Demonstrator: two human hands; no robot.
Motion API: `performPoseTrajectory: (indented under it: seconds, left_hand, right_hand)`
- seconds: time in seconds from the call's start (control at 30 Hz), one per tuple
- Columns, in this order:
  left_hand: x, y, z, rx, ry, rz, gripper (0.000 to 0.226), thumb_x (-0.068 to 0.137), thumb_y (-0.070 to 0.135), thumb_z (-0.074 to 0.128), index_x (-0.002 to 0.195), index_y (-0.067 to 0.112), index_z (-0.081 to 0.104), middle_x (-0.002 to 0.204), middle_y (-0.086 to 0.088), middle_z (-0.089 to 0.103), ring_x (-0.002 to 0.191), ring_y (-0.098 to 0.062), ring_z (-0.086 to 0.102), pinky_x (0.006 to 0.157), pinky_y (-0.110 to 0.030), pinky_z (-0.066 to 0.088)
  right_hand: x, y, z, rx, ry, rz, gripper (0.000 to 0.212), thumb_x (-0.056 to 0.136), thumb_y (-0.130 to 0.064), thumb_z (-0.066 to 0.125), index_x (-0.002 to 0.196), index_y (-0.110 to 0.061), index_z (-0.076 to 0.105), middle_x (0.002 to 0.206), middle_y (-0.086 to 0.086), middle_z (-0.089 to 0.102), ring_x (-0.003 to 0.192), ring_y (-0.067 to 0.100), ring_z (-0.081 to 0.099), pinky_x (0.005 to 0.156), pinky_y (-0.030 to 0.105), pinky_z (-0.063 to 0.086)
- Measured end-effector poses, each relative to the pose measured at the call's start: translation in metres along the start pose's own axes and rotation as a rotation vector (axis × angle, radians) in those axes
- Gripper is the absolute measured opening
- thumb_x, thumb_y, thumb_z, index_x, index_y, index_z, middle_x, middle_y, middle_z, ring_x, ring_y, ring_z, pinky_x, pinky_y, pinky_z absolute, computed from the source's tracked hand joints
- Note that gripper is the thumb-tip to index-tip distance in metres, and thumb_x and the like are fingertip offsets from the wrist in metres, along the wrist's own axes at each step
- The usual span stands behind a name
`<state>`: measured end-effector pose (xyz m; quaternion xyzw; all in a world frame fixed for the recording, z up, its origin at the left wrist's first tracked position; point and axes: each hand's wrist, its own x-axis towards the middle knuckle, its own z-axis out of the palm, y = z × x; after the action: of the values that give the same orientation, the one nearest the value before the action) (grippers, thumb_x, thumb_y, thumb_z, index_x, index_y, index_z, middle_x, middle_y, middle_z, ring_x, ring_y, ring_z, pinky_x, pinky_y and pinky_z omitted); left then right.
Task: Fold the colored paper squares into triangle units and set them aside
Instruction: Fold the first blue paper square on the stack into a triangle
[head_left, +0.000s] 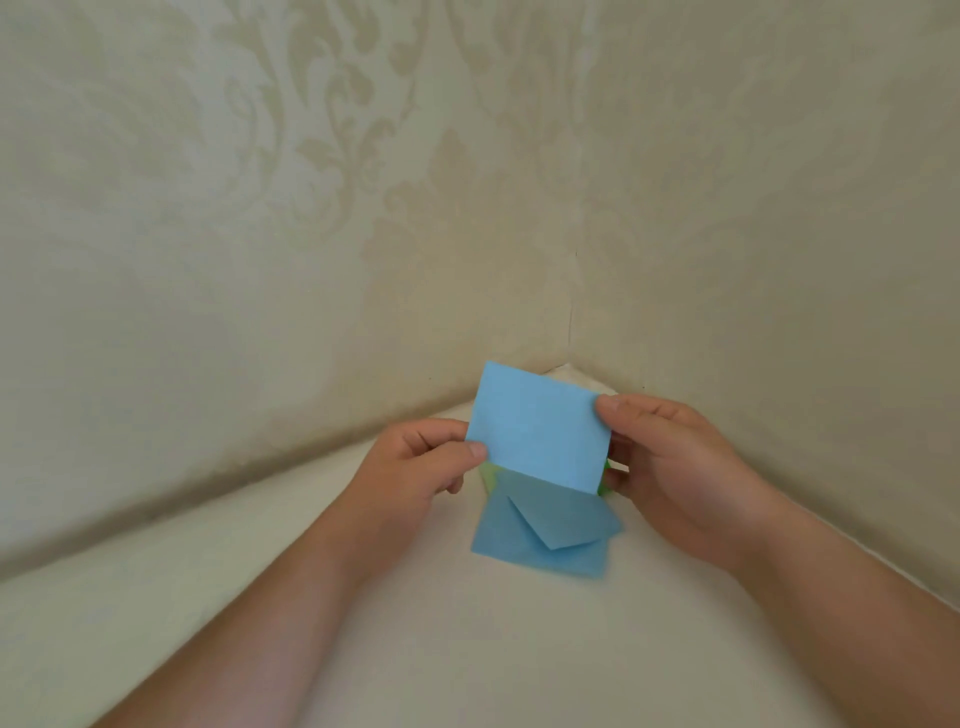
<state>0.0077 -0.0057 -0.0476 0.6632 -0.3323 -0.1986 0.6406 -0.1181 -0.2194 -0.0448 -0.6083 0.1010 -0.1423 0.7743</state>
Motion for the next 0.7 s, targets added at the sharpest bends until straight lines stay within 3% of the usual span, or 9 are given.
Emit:
performPoseTrajectory:
  seconds: [0.1,0.17,0.2,0.27,0.33,0.43,0.57,0.63,0.7]
  left_hand:
    - [-0.002,0.003,0.001,-0.067,-0.062,0.003,0.016,0.072,0.034,0.068,0.058,0.028,0.070,0.060,0.001,0.027,0.064,-0.022,0.024,0.072,-0.042,0.026]
    - [-0.004,0.006,0.003,-0.112,-0.096,0.004,0.016,0.073,0.033,0.067,0.058,0.029,0.070,0.057,0.004,0.027,0.060,-0.018,0.024,0.067,-0.036,0.027]
    - [-0.005,0.007,0.004,-0.114,-0.089,0.003,0.015,0.074,0.033,0.067,0.061,0.029,0.073,0.056,0.006,0.028,0.059,-0.017,0.025,0.067,-0.036,0.027]
    - [-0.004,0.006,0.003,-0.026,0.008,0.020,0.013,0.084,0.028,0.068,0.080,0.028,0.081,0.056,0.005,0.034,0.062,-0.019,0.028,0.071,-0.039,0.028]
    - [-0.001,0.003,0.004,0.050,0.104,0.039,0.019,0.097,0.017,0.065,0.093,0.026,0.081,0.061,0.000,0.042,0.067,-0.020,0.036,0.073,-0.038,0.032]
    - [0.000,0.004,0.008,-0.134,0.146,0.040,0.033,0.103,0.006,0.053,0.093,0.020,0.081,0.071,-0.006,0.063,0.068,-0.018,0.056,0.075,-0.032,0.048]
    - [0.001,0.005,0.001,-0.468,0.016,-0.011,0.038,0.092,0.020,0.042,0.092,0.009,0.078,0.093,-0.018,0.074,0.085,-0.030,0.072,0.078,-0.035,0.058]
    - [0.001,0.005,-0.001,-0.462,0.030,-0.006,0.037,0.093,0.029,0.046,0.087,0.011,0.077,0.091,-0.012,0.071,0.084,-0.027,0.069,0.073,-0.033,0.058]
    - [0.002,0.006,0.001,-0.376,0.087,-0.004,0.019,0.085,0.029,0.064,0.082,0.015,0.077,0.085,-0.008,0.067,0.079,-0.023,0.064,0.065,-0.028,0.053]
  right_hand:
    - [-0.001,-0.002,0.004,0.064,-0.028,0.031,0.055,0.083,-0.034,0.071,0.116,0.010,0.062,0.108,0.021,0.060,0.099,0.031,0.050,0.090,0.048,0.035]
    - [-0.004,-0.005,0.005,0.074,-0.075,0.044,0.049,0.080,-0.035,0.076,0.096,0.009,0.061,0.086,0.017,0.052,0.082,0.029,0.047,0.080,0.043,0.037]
    - [-0.005,-0.006,0.006,0.074,-0.081,0.046,0.038,0.081,-0.036,0.075,0.080,-0.003,0.056,0.072,0.012,0.041,0.070,0.025,0.038,0.070,0.038,0.032]
    - [-0.007,-0.008,0.006,0.079,-0.060,0.029,0.038,0.085,-0.034,0.071,0.070,-0.021,0.039,0.061,0.002,0.022,0.061,0.019,0.019,0.062,0.036,0.017]
    - [-0.010,-0.009,0.007,0.050,-0.047,-0.036,0.035,0.090,-0.033,0.071,0.067,-0.021,0.047,0.060,-0.001,0.019,0.061,0.019,0.016,0.058,0.033,0.016]
    - [-0.016,-0.011,0.012,-0.133,-0.054,-0.181,0.022,0.088,-0.037,0.063,0.084,-0.022,0.079,0.058,0.003,0.030,0.058,0.017,0.024,0.053,0.025,0.025]
    - [-0.023,-0.010,0.013,-0.255,-0.217,-0.240,0.020,0.087,-0.031,0.064,0.093,-0.028,0.082,0.062,0.008,0.062,0.053,0.018,0.050,0.053,0.025,0.044]
    - [-0.024,-0.008,0.013,-0.279,-0.293,-0.200,0.018,0.085,-0.026,0.068,0.093,-0.030,0.083,0.074,0.009,0.073,0.057,0.020,0.059,0.060,0.029,0.050]
    - [-0.024,-0.006,0.014,-0.315,-0.305,-0.178,0.017,0.083,-0.024,0.071,0.093,-0.030,0.083,0.083,0.004,0.077,0.064,0.020,0.064,0.069,0.030,0.052]
